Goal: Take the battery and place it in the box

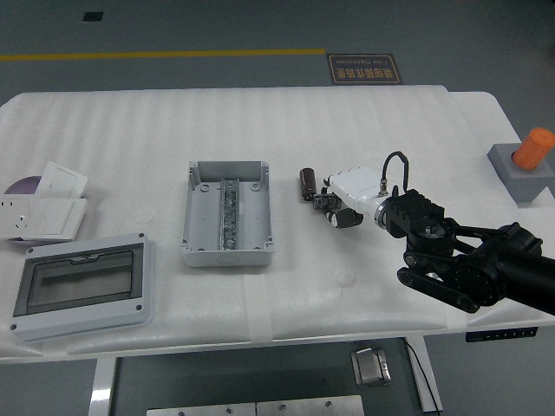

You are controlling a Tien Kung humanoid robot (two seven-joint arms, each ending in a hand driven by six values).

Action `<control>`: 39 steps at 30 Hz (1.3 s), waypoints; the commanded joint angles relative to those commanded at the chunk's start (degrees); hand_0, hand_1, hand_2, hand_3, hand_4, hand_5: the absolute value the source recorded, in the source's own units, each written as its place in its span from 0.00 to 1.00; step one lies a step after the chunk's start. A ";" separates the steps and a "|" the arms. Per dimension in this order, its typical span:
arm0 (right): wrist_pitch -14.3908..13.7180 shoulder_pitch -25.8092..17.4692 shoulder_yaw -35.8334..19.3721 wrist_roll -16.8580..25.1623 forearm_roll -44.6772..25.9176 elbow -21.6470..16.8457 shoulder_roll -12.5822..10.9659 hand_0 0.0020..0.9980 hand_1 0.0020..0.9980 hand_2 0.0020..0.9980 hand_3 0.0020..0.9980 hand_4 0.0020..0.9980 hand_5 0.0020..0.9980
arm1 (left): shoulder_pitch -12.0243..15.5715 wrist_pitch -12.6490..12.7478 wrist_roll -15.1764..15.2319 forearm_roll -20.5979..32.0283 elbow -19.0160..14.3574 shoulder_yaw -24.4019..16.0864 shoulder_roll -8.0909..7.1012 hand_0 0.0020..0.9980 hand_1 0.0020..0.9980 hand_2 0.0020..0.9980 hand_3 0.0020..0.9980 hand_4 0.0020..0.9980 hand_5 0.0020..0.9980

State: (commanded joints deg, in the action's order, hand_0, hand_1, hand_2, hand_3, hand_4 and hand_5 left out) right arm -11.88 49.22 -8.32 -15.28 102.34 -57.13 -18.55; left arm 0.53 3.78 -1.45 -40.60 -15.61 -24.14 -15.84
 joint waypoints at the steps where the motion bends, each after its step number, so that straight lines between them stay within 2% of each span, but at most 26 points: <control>1: -0.01 -0.02 -0.22 -0.03 0.05 -0.07 -0.09 0.54 0.59 0.55 0.66 0.31 0.21 | -0.01 0.01 0.00 0.02 0.00 0.01 0.01 0.63 0.65 0.48 0.59 0.52 0.49; 8: 0.28 0.00 -3.54 -0.77 0.66 -1.82 -1.08 0.55 0.58 0.54 0.66 0.32 0.22 | 0.05 0.06 0.01 0.19 0.05 0.03 0.11 0.63 0.65 0.48 0.60 0.52 0.49; 15: 0.62 -0.62 -11.38 -2.63 3.81 -8.21 -0.42 0.55 0.58 0.54 0.66 0.33 0.23 | 0.38 0.13 0.01 2.80 1.17 2.47 0.34 0.63 0.65 0.48 0.60 0.52 0.49; 19: 0.36 -2.01 -15.90 -3.48 4.86 -12.44 0.86 0.55 0.59 0.54 0.67 0.35 0.23 | 0.70 0.18 0.04 4.91 1.93 4.39 0.29 0.63 0.65 0.48 0.59 0.52 0.49; 23: 0.32 -3.08 -16.97 -4.16 4.96 -15.35 2.65 0.55 0.59 0.54 0.67 0.35 0.23 | 0.86 0.22 0.09 5.91 2.25 5.23 0.20 0.63 0.65 0.48 0.59 0.52 0.49; 25: 0.31 -3.29 -16.26 -4.48 4.84 -15.83 3.71 0.55 0.59 0.54 0.67 0.35 0.23 | 0.84 0.22 0.11 6.05 2.30 5.34 0.20 0.63 0.65 0.48 0.59 0.52 0.49; 26: 0.19 -3.42 -15.78 -4.62 4.80 -15.87 4.41 0.55 0.59 0.55 0.68 0.42 0.27 | 0.82 0.22 0.11 6.07 2.30 5.37 0.19 0.63 0.65 0.49 0.59 0.52 0.49; 31: 0.36 -4.03 -13.49 -5.20 4.75 -15.09 7.39 0.55 0.59 0.55 0.68 0.42 0.27 | 0.76 0.12 0.04 6.12 2.30 5.56 0.17 0.63 0.65 0.49 0.59 0.52 0.49; 32: 0.41 -4.14 -13.00 -5.29 4.77 -14.93 7.77 0.70 0.75 0.83 0.86 0.68 0.40 | 0.74 0.05 -0.02 6.04 2.29 5.61 0.16 0.63 0.65 0.49 0.59 0.52 0.49; 37: 0.40 -4.30 -11.50 -5.40 4.61 -14.15 7.98 0.70 0.75 0.83 0.86 0.68 0.40 | 0.76 -0.02 -0.12 6.00 2.33 5.83 0.13 0.63 0.65 0.49 0.59 0.52 0.49; 38: 0.44 -4.33 -11.26 -5.43 4.59 -14.02 7.90 0.82 0.83 0.92 0.98 0.72 0.40 | 0.77 -0.02 -0.12 6.06 2.35 5.89 0.13 0.63 0.65 0.48 0.59 0.52 0.49; 39: 0.48 -4.36 -11.05 -5.44 4.56 -13.92 7.82 0.82 0.83 0.92 0.98 0.72 0.40 | 0.78 -0.01 -0.12 6.12 2.36 5.93 0.12 0.63 0.65 0.48 0.59 0.52 0.49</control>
State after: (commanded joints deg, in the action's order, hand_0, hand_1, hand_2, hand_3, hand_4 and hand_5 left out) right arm -11.40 44.85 -19.37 -20.72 106.90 -71.05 -10.73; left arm 1.31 3.77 -1.58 -34.49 -13.24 -18.21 -15.71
